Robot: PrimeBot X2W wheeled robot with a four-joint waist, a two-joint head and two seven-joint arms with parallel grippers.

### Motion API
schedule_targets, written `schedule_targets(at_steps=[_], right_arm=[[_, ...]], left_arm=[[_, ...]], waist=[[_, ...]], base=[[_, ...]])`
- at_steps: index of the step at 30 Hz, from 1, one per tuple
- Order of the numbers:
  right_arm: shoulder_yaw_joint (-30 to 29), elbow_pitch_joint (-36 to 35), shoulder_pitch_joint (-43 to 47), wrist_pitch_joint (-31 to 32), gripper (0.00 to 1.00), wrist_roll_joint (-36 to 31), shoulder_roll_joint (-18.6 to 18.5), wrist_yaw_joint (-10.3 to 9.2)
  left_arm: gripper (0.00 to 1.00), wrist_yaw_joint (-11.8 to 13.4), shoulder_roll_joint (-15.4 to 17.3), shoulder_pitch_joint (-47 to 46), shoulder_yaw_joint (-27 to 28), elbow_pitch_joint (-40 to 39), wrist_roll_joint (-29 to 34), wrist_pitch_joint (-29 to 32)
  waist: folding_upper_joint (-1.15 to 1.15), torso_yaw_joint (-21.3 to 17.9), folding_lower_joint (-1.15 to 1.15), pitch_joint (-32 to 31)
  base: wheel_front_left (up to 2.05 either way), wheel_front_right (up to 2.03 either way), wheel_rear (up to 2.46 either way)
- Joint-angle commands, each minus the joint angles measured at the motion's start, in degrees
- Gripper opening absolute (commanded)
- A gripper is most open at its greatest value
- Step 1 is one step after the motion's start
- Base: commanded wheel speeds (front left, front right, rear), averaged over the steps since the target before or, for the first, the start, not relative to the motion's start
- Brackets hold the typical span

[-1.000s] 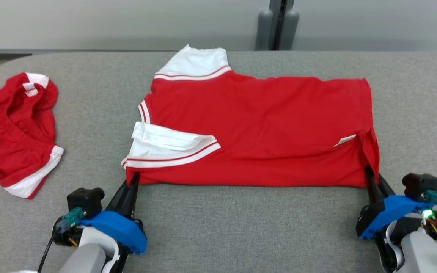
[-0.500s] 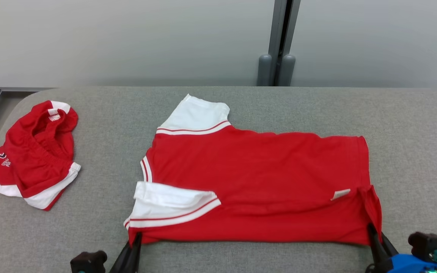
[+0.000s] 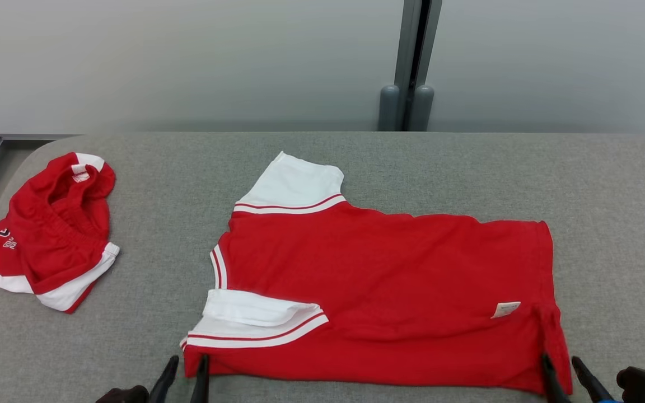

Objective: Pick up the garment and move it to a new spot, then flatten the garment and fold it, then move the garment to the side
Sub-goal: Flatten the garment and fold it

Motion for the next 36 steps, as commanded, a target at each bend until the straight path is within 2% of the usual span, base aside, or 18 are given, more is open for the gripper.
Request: schedule_targets(at_steps=[1, 12, 20, 30, 36], right_arm=[[0.2, -0.3, 0.3, -0.6, 1.00, -0.3, 0.1, 0.01], [1.4, -3.9, -6.4, -8.6, 1.00, -3.2, -0.1, 0.01], [3.9, -4.3, -10.0, -12.8, 1.00, -4.6, 0.2, 0.01], [5.0, -5.6, -9.2, -13.8, 1.00, -6.0, 0.4, 0.01], [5.1, -7.4, -7.7, -12.3, 1.00, -6.3, 0.5, 0.01]], left_arm=[[1.00, 0.5, 0.2, -0.1, 0.7, -0.5, 0.8, -0.2], [1.00, 1.6, -0.8, -2.5, 8.2, -8.4, 6.7, -0.2], [1.00, 1.1, -1.8, -5.0, 12.2, -12.6, 11.4, -0.2], [1.00, 0.1, -1.8, -6.0, 13.7, -12.1, 15.2, -0.2], [1.00, 0.7, -1.6, -5.0, 14.2, -10.5, 16.2, -0.2]], waist=[[0.00, -0.1, 0.00, -0.1], [0.00, -1.0, 0.00, -1.1], [0.00, -1.4, 0.00, -2.4], [0.00, -1.7, 0.00, -3.9], [0.00, -1.8, 0.00, -4.2]], base=[[0.00, 0.00, 0.00], [0.00, 0.00, 0.00], [0.00, 0.00, 0.00], [0.00, 0.00, 0.00], [0.00, 0.00, 0.00]])
